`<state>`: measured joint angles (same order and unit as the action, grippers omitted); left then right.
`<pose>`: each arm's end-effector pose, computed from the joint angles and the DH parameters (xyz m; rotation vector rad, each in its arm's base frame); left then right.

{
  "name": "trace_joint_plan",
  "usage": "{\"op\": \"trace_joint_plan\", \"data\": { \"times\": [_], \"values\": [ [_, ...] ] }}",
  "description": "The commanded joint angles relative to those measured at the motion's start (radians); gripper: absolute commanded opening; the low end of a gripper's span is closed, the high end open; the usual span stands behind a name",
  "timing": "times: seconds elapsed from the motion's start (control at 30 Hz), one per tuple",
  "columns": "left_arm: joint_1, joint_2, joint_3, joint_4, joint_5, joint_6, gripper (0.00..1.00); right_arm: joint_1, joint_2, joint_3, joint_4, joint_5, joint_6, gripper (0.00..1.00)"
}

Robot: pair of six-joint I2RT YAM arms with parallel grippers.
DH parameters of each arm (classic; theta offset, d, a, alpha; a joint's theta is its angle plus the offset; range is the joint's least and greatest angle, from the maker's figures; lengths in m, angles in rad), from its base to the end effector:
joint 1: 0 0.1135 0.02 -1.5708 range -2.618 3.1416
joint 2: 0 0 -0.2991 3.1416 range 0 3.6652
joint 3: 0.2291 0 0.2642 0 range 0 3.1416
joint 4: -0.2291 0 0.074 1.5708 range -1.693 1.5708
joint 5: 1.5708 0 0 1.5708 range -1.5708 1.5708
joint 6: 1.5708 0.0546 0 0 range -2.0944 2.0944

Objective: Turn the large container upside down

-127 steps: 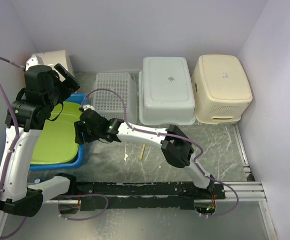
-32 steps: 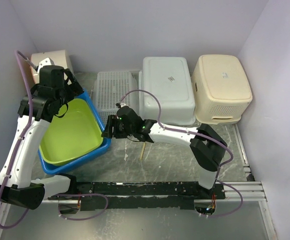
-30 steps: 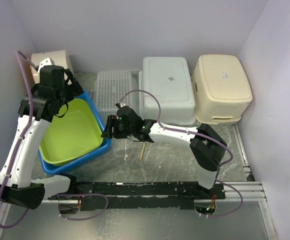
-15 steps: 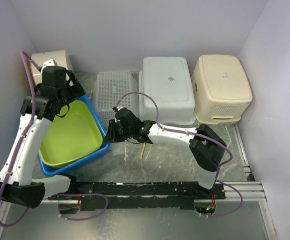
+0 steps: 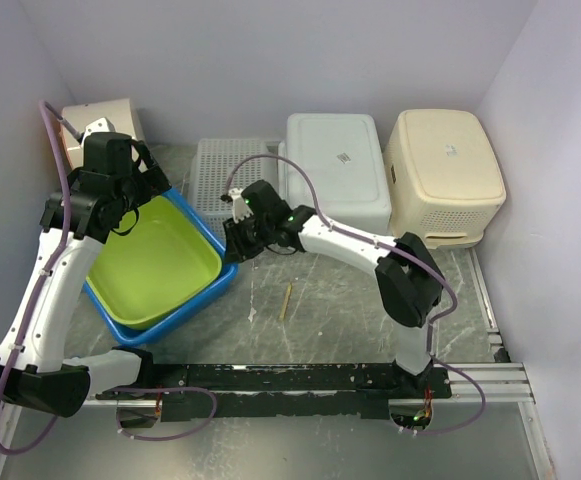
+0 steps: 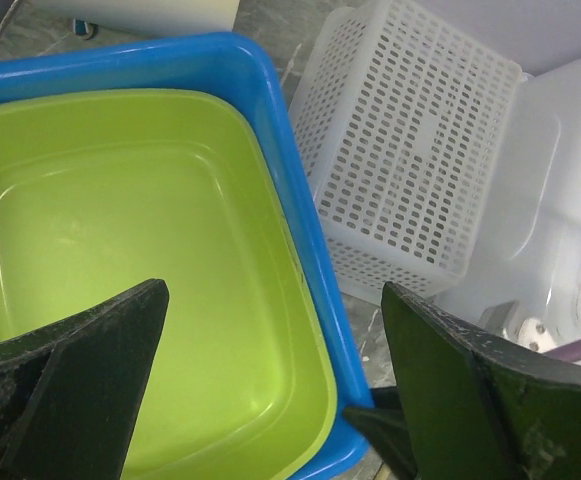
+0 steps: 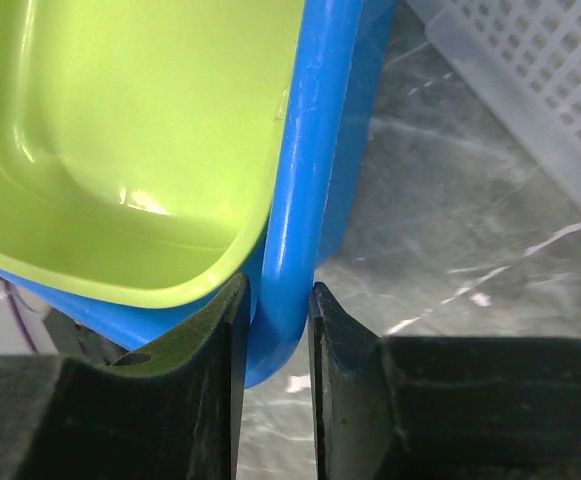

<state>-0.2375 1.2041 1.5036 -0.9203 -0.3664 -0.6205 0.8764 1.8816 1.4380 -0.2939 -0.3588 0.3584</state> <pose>0.2404 -0.0381 0.4533 -0.6066 2.0590 -0.0971 0.2811 0.3675 0.2579 -0.8259 2.3417 1.0001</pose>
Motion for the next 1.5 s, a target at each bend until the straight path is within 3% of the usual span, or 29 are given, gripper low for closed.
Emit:
{"op": "trace_joint_plan", "data": {
  "times": [0.0,0.2,0.43,0.5,0.63,0.73,0.9,1.07,1.17,1.23,1.47],
  "values": [
    [-0.003,-0.02,0.014,0.007,0.016,0.012,1.0,-0.055,0.035,0.115,-0.152,-0.17,-0.305,0.0],
    [-0.003,-0.023,0.011,0.007,0.014,0.013,1.0,-0.054,0.07,0.188,-0.354,-0.192,-0.516,0.0],
    [-0.003,0.001,0.003,0.021,0.043,0.006,1.0,-0.057,0.122,0.306,-0.29,-0.061,-0.488,0.03],
    [-0.003,0.004,0.01,0.016,0.039,0.011,1.0,-0.057,0.129,0.331,-0.296,-0.005,-0.487,0.13],
    [-0.003,-0.002,0.024,-0.006,0.0,0.021,1.0,-0.06,0.04,0.276,-0.249,0.083,-0.457,0.52],
    [-0.003,0.001,0.042,-0.015,-0.027,0.03,1.0,-0.059,-0.073,0.204,-0.166,0.069,-0.406,0.65],
    [-0.003,0.036,0.102,-0.012,-0.023,0.082,1.0,0.011,-0.279,-0.097,0.214,-0.031,-0.305,0.69],
    [0.011,0.141,0.174,0.007,0.2,0.113,0.99,0.175,-0.327,-0.29,0.549,-0.147,-0.372,0.73],
    [0.183,0.209,0.248,-0.003,0.426,0.121,1.0,0.261,-0.316,-0.363,0.742,-0.176,-0.469,0.75],
    [0.309,0.222,0.278,0.001,0.571,0.116,1.0,0.305,-0.285,-0.37,0.798,-0.141,-0.523,0.77],
    [0.351,0.175,0.313,-0.008,0.46,0.157,1.0,0.371,-0.132,-0.244,0.74,-0.076,-0.586,0.84]
  ]
}}
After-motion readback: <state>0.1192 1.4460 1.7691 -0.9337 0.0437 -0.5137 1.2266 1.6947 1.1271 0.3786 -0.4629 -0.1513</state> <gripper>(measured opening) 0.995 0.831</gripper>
